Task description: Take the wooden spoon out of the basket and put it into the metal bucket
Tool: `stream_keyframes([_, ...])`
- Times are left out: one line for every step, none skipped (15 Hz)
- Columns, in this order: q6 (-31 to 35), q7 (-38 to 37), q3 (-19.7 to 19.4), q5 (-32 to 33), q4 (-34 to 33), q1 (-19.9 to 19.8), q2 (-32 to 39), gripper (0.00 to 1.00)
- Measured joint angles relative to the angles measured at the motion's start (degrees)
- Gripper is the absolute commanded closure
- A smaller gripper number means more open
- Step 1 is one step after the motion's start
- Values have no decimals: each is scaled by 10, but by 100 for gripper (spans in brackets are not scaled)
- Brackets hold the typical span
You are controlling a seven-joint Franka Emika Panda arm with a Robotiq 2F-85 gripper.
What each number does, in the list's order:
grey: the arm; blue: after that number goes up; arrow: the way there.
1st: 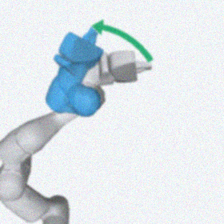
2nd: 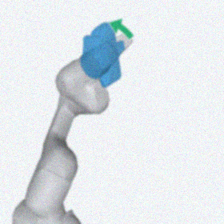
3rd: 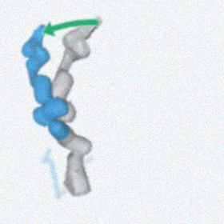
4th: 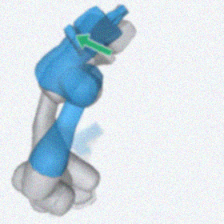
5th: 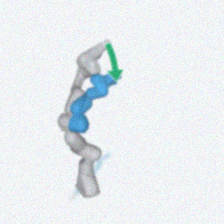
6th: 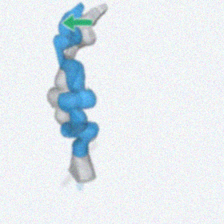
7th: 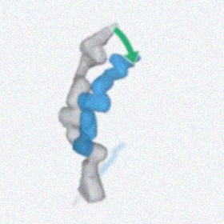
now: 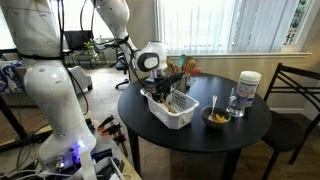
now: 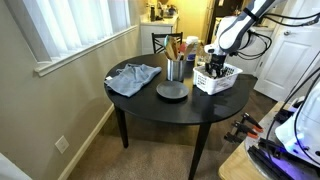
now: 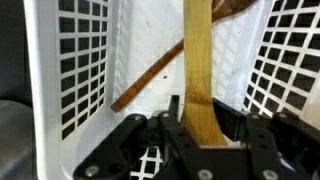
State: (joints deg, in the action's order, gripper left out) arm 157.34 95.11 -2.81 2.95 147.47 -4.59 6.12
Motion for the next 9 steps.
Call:
stream_keyframes([0,0,0,0,0,0,0,95])
stream_keyframes([0,0,0,0,-1,-1,0,99])
stream_keyframes([0,0,0,0,-2,-2,0,98])
stream_keyframes([0,0,0,0,-3,-4,-1,94])
stream_keyframes([0,0,-1,-2,-3,-7,-3,94])
stream_keyframes([0,0,-1,-6,-3,-9,-7,94])
stream_keyframes([1,0,-1,-14,-2,-12,-13,94])
stream_keyframes([1,0,-1,-24,-1,-14,-20,94])
stream_keyframes([1,0,-1,-34,0,-14,-28,94])
